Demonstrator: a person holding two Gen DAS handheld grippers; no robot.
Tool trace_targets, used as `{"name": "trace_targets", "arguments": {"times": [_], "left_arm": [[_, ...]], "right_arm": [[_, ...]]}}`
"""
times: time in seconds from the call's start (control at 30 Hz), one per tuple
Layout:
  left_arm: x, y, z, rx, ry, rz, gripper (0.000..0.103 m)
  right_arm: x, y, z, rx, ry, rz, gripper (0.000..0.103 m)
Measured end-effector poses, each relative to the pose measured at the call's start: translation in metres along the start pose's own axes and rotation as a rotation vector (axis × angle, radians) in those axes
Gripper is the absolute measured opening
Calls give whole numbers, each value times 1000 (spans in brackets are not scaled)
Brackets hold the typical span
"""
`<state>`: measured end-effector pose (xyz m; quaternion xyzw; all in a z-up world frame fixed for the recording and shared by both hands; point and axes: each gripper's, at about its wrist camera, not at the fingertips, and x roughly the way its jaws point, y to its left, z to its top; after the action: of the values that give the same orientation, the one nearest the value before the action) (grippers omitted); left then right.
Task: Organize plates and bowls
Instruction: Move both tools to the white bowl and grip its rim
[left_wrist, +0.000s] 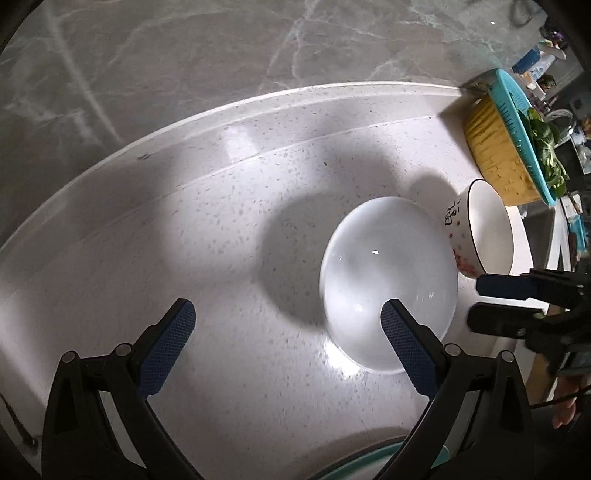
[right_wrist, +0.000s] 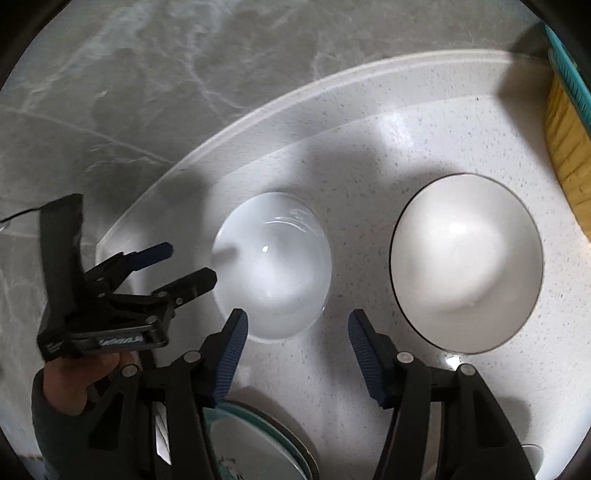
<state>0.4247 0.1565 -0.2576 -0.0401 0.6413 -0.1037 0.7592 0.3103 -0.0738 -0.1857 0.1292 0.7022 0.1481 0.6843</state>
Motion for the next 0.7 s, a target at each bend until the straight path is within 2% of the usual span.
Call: {"name": "trace_targets", "arguments": {"times": [0.07, 0.13, 0.17, 0.2, 0.27, 0.33, 0.53, 0.7], "left_arm": [[10, -1, 3, 12, 11, 3, 92], [22, -2, 6, 19, 26, 0, 74], [28, -1, 7, 20, 31, -5, 70], [33, -2, 9, 22, 36, -12, 65], [43, -3, 10, 28, 46, -29, 63], [51, 0, 11, 28, 63, -46, 56], [65, 4, 9, -3, 67, -100, 56], [70, 2, 7, 10, 67, -110, 56]], "right_arm": [[10, 3, 4, 9, 7, -27, 61], [22, 3, 5, 30, 22, -58, 61], [26, 1, 6, 43, 25, -66, 61], [29, 1, 8, 53, 27, -71, 61], [34, 0, 9, 69, 20, -66, 61], [38, 0, 10, 81, 13, -69, 61], [48, 0, 17, 119, -11, -26, 61], [51, 5, 22, 108, -14, -16, 52]]}}
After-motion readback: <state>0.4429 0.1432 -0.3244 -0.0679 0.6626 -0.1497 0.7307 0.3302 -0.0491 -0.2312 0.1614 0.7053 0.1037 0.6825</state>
